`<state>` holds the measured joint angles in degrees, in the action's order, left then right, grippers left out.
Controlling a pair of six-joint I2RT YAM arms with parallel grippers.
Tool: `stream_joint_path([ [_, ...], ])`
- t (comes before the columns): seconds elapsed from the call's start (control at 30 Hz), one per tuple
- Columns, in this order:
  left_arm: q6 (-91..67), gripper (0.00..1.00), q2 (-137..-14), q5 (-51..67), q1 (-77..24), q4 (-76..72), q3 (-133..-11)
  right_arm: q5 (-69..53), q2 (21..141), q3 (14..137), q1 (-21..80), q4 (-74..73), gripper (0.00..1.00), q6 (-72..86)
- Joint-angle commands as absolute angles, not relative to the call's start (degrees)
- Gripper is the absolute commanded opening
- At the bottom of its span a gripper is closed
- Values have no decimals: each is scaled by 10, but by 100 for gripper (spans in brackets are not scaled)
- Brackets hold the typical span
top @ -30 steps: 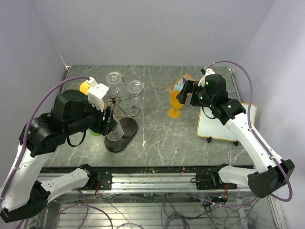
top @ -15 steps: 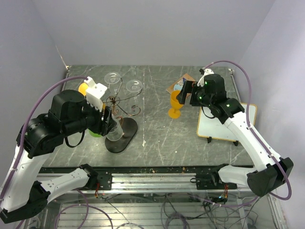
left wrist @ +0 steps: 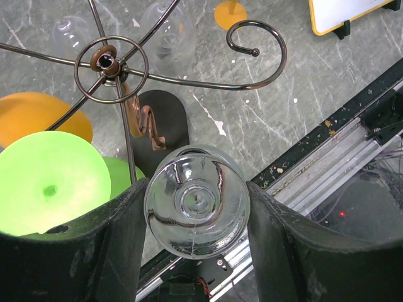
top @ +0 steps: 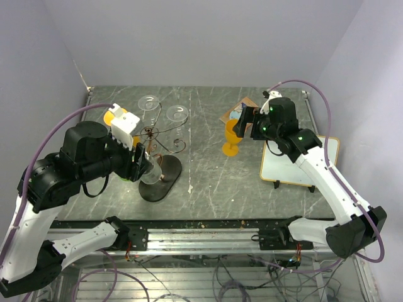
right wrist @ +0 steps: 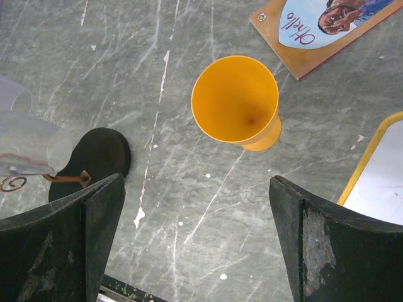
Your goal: Take the wine glass off the wine glass rack
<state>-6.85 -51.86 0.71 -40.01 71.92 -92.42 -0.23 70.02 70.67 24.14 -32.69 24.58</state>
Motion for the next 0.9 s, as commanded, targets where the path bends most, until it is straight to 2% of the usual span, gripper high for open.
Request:
stream_joint_path([
  [0.0,-67,18,-509,20,-402,702,-943,0,701,720,237,-331,97,241],
  [0.2,-60,7,-518,43,-402,708,-955,-14,702,719,237,-328,97,243],
  [0.47,-52,7,-556,45,-402,753,-984,-34,704,722,237,-334,97,229],
  [0.87,-59,7,-540,15,-401,754,-974,-198,689,713,238,-298,97,172],
])
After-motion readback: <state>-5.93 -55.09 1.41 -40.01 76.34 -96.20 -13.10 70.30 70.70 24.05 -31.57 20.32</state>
